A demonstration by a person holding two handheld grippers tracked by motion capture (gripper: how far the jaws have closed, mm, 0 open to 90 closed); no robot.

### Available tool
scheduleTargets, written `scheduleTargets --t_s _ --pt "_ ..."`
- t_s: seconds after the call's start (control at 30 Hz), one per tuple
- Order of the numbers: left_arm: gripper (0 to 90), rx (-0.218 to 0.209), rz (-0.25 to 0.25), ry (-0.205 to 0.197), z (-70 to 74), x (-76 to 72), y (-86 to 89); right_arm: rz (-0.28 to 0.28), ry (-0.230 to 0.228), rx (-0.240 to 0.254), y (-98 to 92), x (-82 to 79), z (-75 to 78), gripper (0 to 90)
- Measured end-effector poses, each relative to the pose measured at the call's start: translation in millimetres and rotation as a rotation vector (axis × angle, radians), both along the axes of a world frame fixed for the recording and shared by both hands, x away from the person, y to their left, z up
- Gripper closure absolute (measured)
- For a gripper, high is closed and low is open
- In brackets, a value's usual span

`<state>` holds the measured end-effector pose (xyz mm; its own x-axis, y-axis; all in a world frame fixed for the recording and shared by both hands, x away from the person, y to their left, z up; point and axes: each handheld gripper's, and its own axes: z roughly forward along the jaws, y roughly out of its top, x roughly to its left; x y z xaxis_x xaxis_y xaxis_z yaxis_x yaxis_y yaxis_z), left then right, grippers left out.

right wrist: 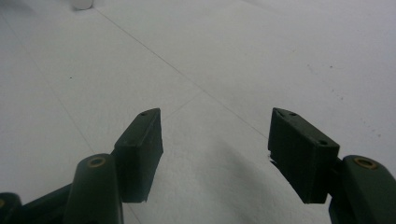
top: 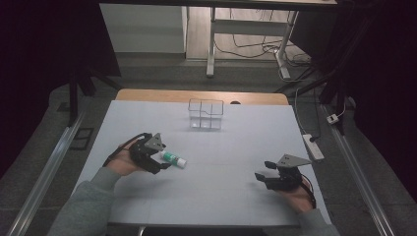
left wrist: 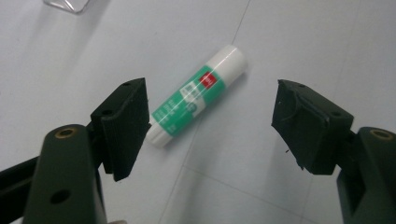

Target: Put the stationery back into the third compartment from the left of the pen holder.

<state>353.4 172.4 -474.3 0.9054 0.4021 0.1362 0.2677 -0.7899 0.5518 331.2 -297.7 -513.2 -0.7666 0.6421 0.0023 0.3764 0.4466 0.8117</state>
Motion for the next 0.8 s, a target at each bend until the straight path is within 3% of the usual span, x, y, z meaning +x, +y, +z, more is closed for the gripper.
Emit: scheduleTargets --t_s 0.33,0.6,0.8 --pt "31.2 0.115 -0.079 0.025 -2.4 21.7 -10.8 -0.002 0.010 -0.020 -0.7 -1.1 -0.6 34.1" --pt "32.8 0.153 -0.116 0.072 -12.0 36.1 -10.1 -0.004 0.016 -0.027 -1.6 -1.0 -1.4 34.0" --pt "32.6 0.198 -0.165 0.079 -15.9 42.6 -14.1 -0.001 0.025 -0.025 -1.5 -0.4 -2.9 33.9"
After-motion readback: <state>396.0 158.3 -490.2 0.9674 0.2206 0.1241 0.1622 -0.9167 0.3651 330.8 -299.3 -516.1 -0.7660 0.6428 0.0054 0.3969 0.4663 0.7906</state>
